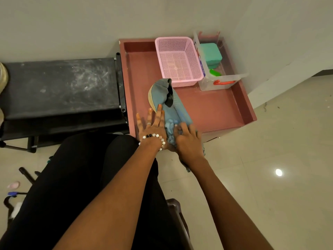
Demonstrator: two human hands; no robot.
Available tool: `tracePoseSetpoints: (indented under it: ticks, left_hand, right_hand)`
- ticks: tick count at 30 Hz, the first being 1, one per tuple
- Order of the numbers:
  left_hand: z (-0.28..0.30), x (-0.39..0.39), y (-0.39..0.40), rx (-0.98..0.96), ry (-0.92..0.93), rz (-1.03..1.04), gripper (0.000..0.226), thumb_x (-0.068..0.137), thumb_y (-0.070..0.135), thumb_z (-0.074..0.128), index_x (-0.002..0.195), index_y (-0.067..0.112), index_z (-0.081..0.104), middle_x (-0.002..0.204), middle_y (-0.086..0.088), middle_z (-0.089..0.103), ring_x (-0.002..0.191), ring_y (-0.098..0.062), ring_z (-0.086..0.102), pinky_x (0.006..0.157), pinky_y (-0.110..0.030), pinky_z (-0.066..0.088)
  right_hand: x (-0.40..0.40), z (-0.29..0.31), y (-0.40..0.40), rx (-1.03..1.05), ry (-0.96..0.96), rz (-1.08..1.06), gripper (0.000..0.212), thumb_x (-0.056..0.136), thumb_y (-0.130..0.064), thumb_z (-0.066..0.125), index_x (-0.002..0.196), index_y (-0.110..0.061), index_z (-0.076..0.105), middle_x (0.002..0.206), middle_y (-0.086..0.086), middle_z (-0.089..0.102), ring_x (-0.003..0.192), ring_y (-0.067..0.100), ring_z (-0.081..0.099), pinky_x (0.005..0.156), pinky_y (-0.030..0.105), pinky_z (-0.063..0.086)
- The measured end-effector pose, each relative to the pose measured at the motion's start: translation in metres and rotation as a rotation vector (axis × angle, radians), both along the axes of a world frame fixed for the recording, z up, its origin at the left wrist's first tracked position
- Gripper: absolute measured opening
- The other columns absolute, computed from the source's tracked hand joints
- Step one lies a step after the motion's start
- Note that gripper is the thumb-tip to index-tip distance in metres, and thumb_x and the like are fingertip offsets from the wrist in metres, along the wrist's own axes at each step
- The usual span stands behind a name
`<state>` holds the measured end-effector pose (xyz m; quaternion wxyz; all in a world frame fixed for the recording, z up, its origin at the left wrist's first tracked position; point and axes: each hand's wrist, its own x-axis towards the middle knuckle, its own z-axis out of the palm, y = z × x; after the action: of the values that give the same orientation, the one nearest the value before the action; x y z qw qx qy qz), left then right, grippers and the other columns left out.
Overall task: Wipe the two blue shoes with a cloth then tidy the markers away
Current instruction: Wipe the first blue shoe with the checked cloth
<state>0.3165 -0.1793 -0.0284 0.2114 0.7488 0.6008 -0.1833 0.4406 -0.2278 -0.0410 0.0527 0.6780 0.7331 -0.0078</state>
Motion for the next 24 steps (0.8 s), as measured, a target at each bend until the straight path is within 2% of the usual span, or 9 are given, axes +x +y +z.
tracePoseSetpoints:
  ticks: [1,3,5,7,11,14,19,22,24]
  left_hand:
    - [0.001,0.000,0.001,-0.005,-0.010,-0.009,0.130,0.068,0.075,0.062,0.147,0.020,-0.026,0.144,0.003,-0.048,0.140,-0.029,-0.030,0.099,-0.066,-0.026]
    - [0.002,0.000,0.002,-0.023,-0.018,-0.026,0.136,0.061,0.082,0.060,0.147,0.023,-0.027,0.145,0.003,-0.047,0.139,-0.029,-0.032,0.093,-0.065,-0.029]
    - [0.005,-0.001,0.004,-0.047,0.007,-0.031,0.138,0.059,0.086,0.057,0.147,0.020,-0.027,0.145,0.003,-0.047,0.138,-0.030,-0.034,0.094,-0.066,-0.028]
    - [0.009,-0.002,0.005,-0.065,0.032,-0.047,0.134,0.062,0.086,0.052,0.147,0.019,-0.026,0.146,0.002,-0.045,0.138,-0.030,-0.034,0.096,-0.067,-0.026]
    - [0.010,-0.005,0.002,-0.010,0.055,-0.078,0.125,0.068,0.083,0.049,0.145,0.022,-0.027,0.145,0.003,-0.047,0.140,-0.029,-0.031,0.099,-0.067,-0.023]
    - [0.009,-0.005,-0.001,0.008,0.066,-0.072,0.127,0.071,0.079,0.052,0.145,0.016,-0.030,0.145,0.002,-0.047,0.141,-0.027,-0.029,0.100,-0.068,-0.024]
    - [0.009,-0.004,-0.001,0.002,0.021,-0.061,0.132,0.067,0.082,0.054,0.146,0.014,-0.028,0.146,0.002,-0.046,0.141,-0.027,-0.029,0.096,-0.062,-0.028]
    - [0.010,-0.006,-0.001,0.004,-0.017,-0.067,0.128,0.071,0.076,0.055,0.147,0.013,-0.026,0.147,0.001,-0.044,0.142,-0.028,-0.027,0.097,-0.060,-0.027]
    - [0.011,-0.008,-0.001,0.000,-0.027,-0.076,0.124,0.074,0.072,0.056,0.146,0.015,-0.027,0.148,0.000,-0.043,0.142,-0.028,-0.026,0.102,-0.062,-0.023]
  right_hand:
    - [-0.004,0.001,0.012,0.003,0.007,0.006,0.075,0.064,-0.031,0.080,0.130,-0.010,0.052,0.116,0.008,0.051,0.102,0.029,0.041,0.075,0.040,0.045]
    - [-0.014,0.007,0.040,0.013,0.042,0.023,0.059,0.085,-0.032,0.060,0.137,-0.012,0.042,0.133,0.009,0.043,0.114,0.031,0.037,0.087,0.042,0.038]
    - [-0.017,0.005,0.062,0.010,0.069,0.028,0.046,0.094,-0.027,0.045,0.137,-0.013,0.040,0.142,0.008,0.033,0.121,0.031,0.031,0.093,0.042,0.032]
    - [-0.013,0.007,0.060,0.039,0.102,0.045,0.047,0.089,-0.026,0.053,0.134,-0.013,0.047,0.137,0.011,0.041,0.115,0.031,0.032,0.089,0.044,0.039]
    - [0.012,-0.001,0.006,-0.027,0.182,0.135,0.079,0.058,-0.025,0.079,0.132,-0.016,0.051,0.125,0.009,0.049,0.104,0.028,0.034,0.080,0.041,0.044]
    - [0.025,0.001,-0.037,0.000,0.194,0.091,0.082,0.042,-0.009,0.076,0.122,-0.017,0.059,0.113,0.006,0.054,0.098,0.027,0.039,0.071,0.036,0.043]
    - [0.032,-0.003,-0.053,0.040,0.161,0.113,0.070,0.048,-0.002,0.073,0.116,-0.014,0.063,0.112,0.007,0.056,0.097,0.027,0.037,0.068,0.038,0.045]
    - [0.021,-0.012,-0.035,0.045,0.128,0.120,0.082,0.046,-0.012,0.082,0.124,-0.014,0.057,0.118,0.007,0.051,0.099,0.028,0.039,0.071,0.038,0.045]
    - [0.011,-0.018,-0.010,0.106,0.131,0.109,0.075,0.057,-0.022,0.082,0.127,-0.012,0.055,0.120,0.007,0.046,0.097,0.028,0.038,0.073,0.039,0.047]
